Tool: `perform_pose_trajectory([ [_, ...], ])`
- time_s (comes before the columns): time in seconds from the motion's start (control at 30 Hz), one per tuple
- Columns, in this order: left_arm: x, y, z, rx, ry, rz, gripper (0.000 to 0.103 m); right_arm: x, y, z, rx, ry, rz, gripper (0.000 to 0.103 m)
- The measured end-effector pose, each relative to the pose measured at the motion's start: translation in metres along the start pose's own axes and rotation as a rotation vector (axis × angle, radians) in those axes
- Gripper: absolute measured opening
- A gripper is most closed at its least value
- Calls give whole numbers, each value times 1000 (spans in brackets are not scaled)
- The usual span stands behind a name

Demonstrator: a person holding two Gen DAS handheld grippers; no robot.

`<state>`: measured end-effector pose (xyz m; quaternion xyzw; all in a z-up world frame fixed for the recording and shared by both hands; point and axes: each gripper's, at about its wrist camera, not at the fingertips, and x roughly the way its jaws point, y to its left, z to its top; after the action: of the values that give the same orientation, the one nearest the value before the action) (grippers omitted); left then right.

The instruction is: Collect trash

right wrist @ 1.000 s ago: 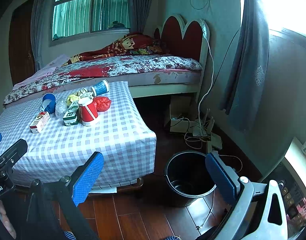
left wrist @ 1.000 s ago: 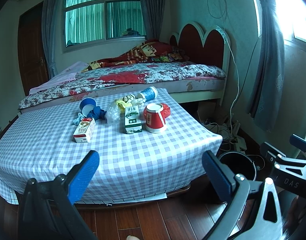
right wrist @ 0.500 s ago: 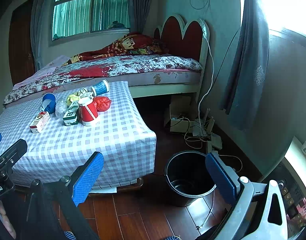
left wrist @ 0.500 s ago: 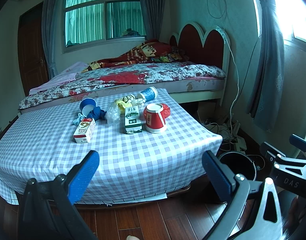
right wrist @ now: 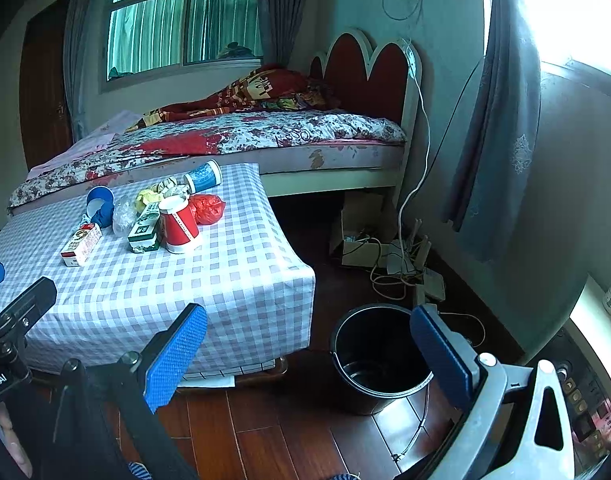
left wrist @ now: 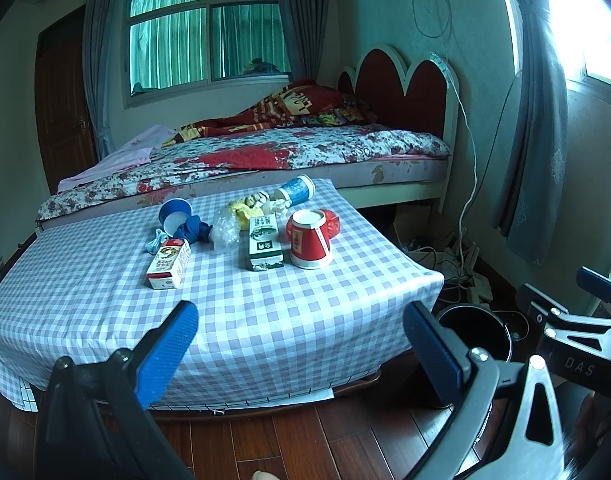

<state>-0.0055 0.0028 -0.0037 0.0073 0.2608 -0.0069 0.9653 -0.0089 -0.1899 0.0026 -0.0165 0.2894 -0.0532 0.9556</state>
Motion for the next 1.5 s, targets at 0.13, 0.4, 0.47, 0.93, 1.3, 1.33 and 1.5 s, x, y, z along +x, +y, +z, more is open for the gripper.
perform_pose_trajectory([
  [0.13, 0, 0, 0, 1, 0, 0, 102, 0, 0, 0, 0, 0, 2, 102],
  [0.4, 0, 0, 0, 0, 0, 2, 102, 1, 0, 1, -2, 3, 6, 102],
  [0.47, -1, 0, 0, 0, 1, 2, 102, 1, 1, 0, -3, 3, 5, 102],
  [0.93, 41, 43, 7, -69, 57, 63, 102, 41, 25, 8, -60, 53, 139, 102],
  [1.3, 114, 125, 2, -144, 146, 191, 102, 115, 97, 35, -182, 82, 327, 102],
  [1.33, 124, 132, 2, -138, 160, 207, 101, 122, 105, 38, -192, 77, 332, 101],
  [1.5, 165, 163, 6, -141, 195, 238, 93, 166, 142, 54, -225, 85, 370, 93],
])
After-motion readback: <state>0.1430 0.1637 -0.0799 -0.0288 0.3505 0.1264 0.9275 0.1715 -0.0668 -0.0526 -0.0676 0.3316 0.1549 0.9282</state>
